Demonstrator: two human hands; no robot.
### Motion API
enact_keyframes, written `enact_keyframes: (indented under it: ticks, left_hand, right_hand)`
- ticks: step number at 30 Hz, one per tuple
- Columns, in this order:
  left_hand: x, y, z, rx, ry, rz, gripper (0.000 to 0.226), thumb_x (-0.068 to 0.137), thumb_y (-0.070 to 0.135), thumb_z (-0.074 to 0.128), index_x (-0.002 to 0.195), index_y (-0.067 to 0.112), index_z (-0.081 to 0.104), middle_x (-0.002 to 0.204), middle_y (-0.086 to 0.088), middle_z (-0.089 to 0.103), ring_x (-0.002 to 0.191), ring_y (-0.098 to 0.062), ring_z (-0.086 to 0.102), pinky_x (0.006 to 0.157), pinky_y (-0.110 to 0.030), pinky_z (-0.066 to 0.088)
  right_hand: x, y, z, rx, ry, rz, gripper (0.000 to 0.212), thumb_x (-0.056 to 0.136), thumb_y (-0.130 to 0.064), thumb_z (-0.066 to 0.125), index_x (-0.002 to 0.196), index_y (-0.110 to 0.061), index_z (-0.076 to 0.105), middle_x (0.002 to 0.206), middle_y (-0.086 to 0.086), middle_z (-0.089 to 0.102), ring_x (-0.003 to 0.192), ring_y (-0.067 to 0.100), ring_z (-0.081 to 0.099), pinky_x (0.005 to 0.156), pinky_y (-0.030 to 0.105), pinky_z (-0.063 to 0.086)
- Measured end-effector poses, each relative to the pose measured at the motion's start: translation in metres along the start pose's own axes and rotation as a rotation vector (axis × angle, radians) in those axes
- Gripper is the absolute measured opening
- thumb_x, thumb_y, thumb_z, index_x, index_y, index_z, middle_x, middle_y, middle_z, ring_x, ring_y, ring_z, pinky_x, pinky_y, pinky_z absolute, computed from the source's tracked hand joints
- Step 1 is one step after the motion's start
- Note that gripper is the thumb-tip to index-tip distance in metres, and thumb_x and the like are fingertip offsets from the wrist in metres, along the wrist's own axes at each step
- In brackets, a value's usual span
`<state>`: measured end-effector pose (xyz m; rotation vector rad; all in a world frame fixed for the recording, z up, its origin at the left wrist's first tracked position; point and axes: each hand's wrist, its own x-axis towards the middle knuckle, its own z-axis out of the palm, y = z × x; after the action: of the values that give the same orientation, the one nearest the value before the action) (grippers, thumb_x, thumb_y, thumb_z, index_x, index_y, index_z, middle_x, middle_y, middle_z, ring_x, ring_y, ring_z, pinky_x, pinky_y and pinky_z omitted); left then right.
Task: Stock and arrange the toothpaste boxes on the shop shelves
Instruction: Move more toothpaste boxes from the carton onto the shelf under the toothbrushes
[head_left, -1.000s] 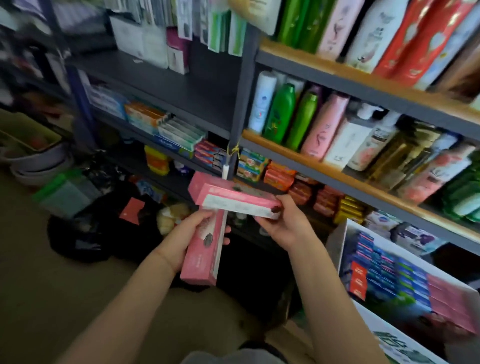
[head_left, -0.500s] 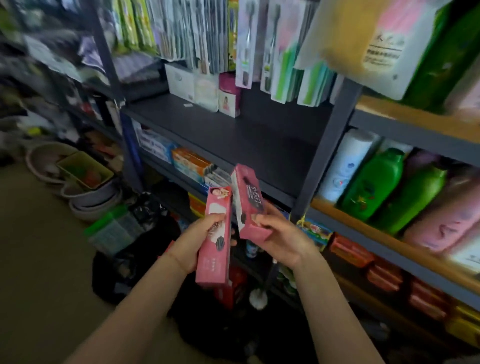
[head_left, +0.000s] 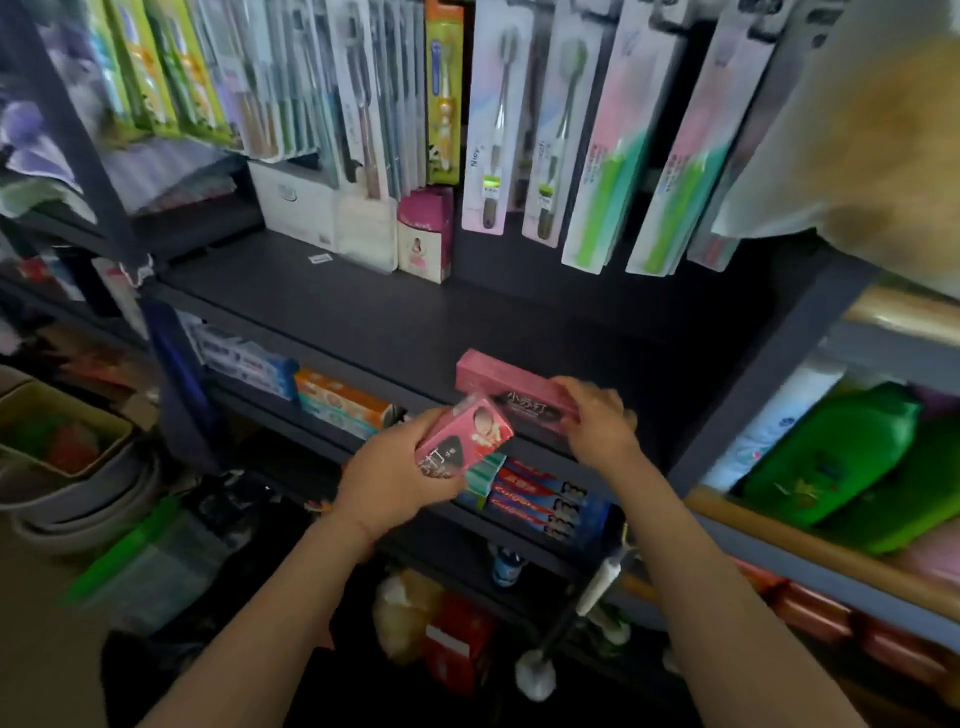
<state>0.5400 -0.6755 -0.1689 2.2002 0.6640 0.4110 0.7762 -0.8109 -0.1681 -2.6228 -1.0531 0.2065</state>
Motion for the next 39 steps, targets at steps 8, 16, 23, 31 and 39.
enact_keyframes:
  ticks: [8, 16, 23, 31, 39]
  left_hand:
    - [0.070, -0.016, -0.025, 0.538, 0.063, 0.475, 0.078, 0.067, 0.044, 0.077, 0.139, 0.036, 0.049, 0.087, 0.005, 0.059, 0.082, -0.021, 0.058, 0.072, -0.035, 0.046]
    - [0.105, 0.017, 0.018, 0.622, -0.032, 0.781, 0.074, 0.074, 0.043, 0.079, 0.140, 0.027, 0.050, 0.112, -0.002, 0.065, 0.108, -0.024, 0.059, 0.090, -0.041, 0.044]
    - [0.129, 0.019, 0.051, 0.738, -0.066, 0.525, 0.064, 0.097, 0.044, 0.053, 0.154, 0.030, 0.027, 0.156, -0.013, 0.023, 0.144, -0.038, 0.018, 0.112, -0.061, 0.021]
    - [0.146, 0.001, 0.066, 0.580, -0.163, 0.415, 0.064, 0.101, 0.017, 0.044, 0.157, 0.032, 0.017, 0.165, -0.009, 0.010, 0.150, -0.040, -0.006, 0.118, -0.055, 0.025]
    - [0.143, 0.014, 0.079, 0.686, -0.123, 0.399, 0.073, 0.095, 0.026, 0.051, 0.157, 0.033, 0.013, 0.165, -0.003, 0.012, 0.152, -0.032, -0.001, 0.122, -0.056, 0.004]
  right_hand:
    - [-0.039, -0.058, -0.009, 0.602, 0.449, 0.086, 0.017, 0.099, -0.028, 0.055, 0.112, -0.023, 0.064, 0.106, -0.005, 0.064, 0.101, 0.017, 0.061, 0.086, 0.039, 0.052]
    - [-0.058, -0.055, -0.004, 0.098, 0.212, 0.129, 0.062, 0.080, -0.041, 0.075, 0.133, -0.031, 0.046, 0.132, -0.002, 0.044, 0.121, 0.021, 0.040, 0.102, 0.040, 0.037]
    - [-0.037, -0.022, -0.008, -0.311, 0.213, 0.292, 0.062, 0.091, -0.027, 0.062, 0.145, -0.018, 0.034, 0.151, 0.015, 0.023, 0.139, 0.035, 0.023, 0.111, 0.049, 0.028]
    - [-0.015, -0.008, 0.024, -0.210, 0.131, 0.177, 0.067, 0.102, -0.023, 0.045, 0.157, -0.023, 0.006, 0.164, 0.007, 0.004, 0.150, 0.034, 0.005, 0.118, 0.051, 0.024]
    - [-0.019, -0.007, 0.027, -0.138, 0.172, 0.171, 0.084, 0.091, 0.005, 0.045, 0.157, -0.021, 0.000, 0.161, 0.017, -0.016, 0.145, 0.042, -0.024, 0.115, 0.044, 0.035]
